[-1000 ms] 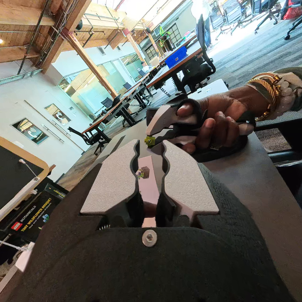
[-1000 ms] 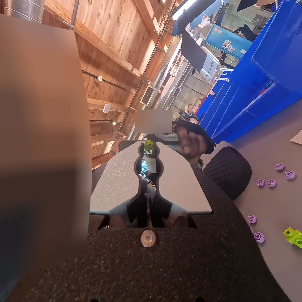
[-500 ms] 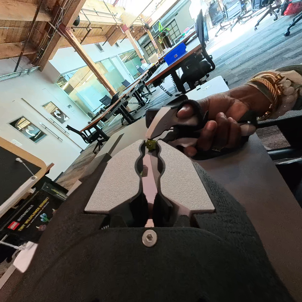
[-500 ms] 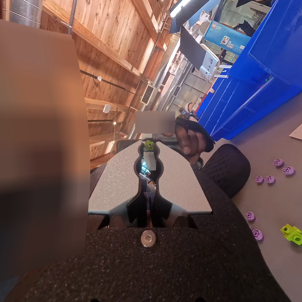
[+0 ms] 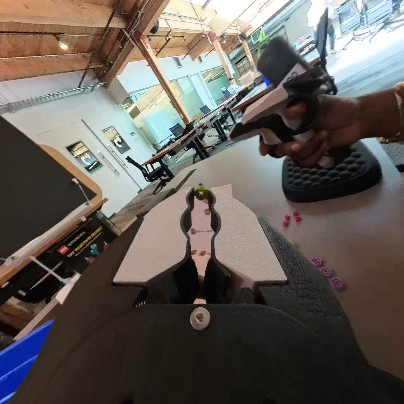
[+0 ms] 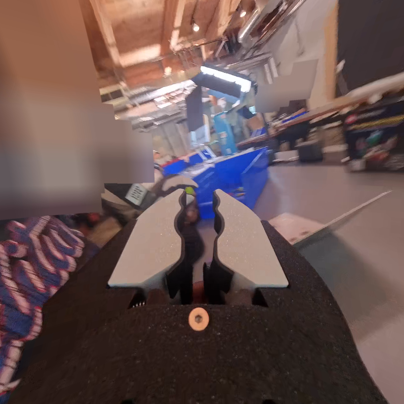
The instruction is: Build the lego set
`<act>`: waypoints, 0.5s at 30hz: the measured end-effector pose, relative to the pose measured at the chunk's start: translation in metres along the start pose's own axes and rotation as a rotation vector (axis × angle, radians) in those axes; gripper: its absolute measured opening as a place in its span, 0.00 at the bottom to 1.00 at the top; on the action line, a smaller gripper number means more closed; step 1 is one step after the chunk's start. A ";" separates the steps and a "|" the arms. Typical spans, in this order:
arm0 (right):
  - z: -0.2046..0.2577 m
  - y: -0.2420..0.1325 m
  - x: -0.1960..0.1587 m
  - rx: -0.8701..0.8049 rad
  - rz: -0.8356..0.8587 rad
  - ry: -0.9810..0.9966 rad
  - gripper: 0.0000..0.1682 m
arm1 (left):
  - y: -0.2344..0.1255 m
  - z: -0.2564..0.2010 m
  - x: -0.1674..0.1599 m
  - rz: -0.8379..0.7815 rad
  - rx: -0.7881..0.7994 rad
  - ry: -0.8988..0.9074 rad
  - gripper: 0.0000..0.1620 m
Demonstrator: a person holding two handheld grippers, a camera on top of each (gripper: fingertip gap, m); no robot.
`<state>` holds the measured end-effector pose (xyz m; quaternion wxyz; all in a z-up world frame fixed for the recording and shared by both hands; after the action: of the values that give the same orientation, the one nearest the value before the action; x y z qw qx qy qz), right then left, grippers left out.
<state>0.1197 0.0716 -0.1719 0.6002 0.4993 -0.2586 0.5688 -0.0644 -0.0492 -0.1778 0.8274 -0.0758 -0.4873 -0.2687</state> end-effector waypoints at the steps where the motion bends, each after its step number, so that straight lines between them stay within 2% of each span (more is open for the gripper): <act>1: -0.003 -0.006 0.002 -0.049 0.013 -0.123 0.13 | -0.002 0.002 -0.002 0.007 0.033 0.025 0.07; 4: -0.010 -0.021 -0.001 -0.179 0.064 -0.449 0.11 | -0.004 0.005 -0.006 0.023 0.087 0.071 0.07; 6: -0.012 -0.024 -0.007 -0.201 0.082 -0.553 0.10 | -0.004 0.004 -0.010 0.031 0.095 0.041 0.07; 15: -0.016 -0.029 -0.007 -0.226 -0.032 -0.504 0.07 | 0.000 0.005 -0.022 0.066 0.081 -0.074 0.08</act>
<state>0.1409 0.0877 -0.1925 0.5778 0.5590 -0.4534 0.3847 -0.0762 -0.0388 -0.1934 0.8197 -0.0681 -0.5251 -0.2182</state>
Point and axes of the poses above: each gripper's, where its closed fingertips meet, y out along the fingers, x out of its top, z = x × y across the jaws, the point moved 8 cm from there along -y, back along the fingers, and after that the axes turned 4 degrees about -z, right-handed, at the moved point
